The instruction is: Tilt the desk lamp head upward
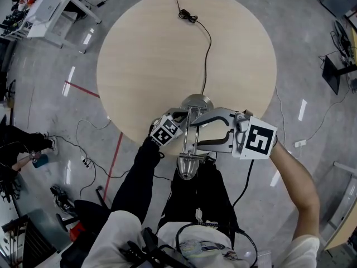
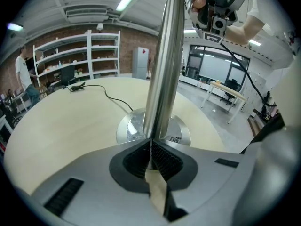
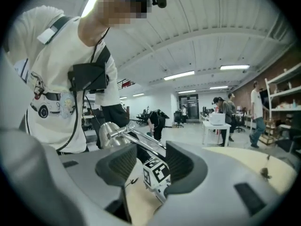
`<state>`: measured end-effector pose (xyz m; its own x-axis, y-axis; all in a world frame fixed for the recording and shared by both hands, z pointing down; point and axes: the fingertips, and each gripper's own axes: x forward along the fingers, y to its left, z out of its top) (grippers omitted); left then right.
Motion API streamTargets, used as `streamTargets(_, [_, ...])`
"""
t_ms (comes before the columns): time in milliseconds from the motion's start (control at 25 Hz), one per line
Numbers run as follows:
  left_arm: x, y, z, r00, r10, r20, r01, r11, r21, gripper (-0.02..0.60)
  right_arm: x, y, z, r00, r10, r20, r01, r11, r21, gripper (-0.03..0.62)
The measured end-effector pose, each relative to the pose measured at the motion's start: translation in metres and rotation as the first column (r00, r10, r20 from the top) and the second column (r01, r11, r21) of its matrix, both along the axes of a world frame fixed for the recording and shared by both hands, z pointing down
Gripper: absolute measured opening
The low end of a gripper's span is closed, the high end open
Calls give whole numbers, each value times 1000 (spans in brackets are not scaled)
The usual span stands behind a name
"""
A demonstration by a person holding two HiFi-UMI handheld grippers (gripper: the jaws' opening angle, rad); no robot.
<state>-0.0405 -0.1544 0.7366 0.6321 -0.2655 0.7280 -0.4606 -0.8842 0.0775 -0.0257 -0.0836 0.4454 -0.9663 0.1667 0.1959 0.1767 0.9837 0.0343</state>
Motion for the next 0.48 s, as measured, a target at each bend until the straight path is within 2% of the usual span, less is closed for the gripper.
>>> streamTargets(80, [1,0,0,1000,-2,-2,2,1000,1,2,1,-6,-8,998,25,55,-21,997,-81,183])
streamTargets(200, [2,1,1,1000,-4,-4,4,1000,0,2,6,-18,-16,991,85,103,-57,966,-251,183])
streamTargets(480, [2,0,0,1000,-2,-10,2,1000,-7,2,11,-30,-17,990,83,112,-41,940,-338,183])
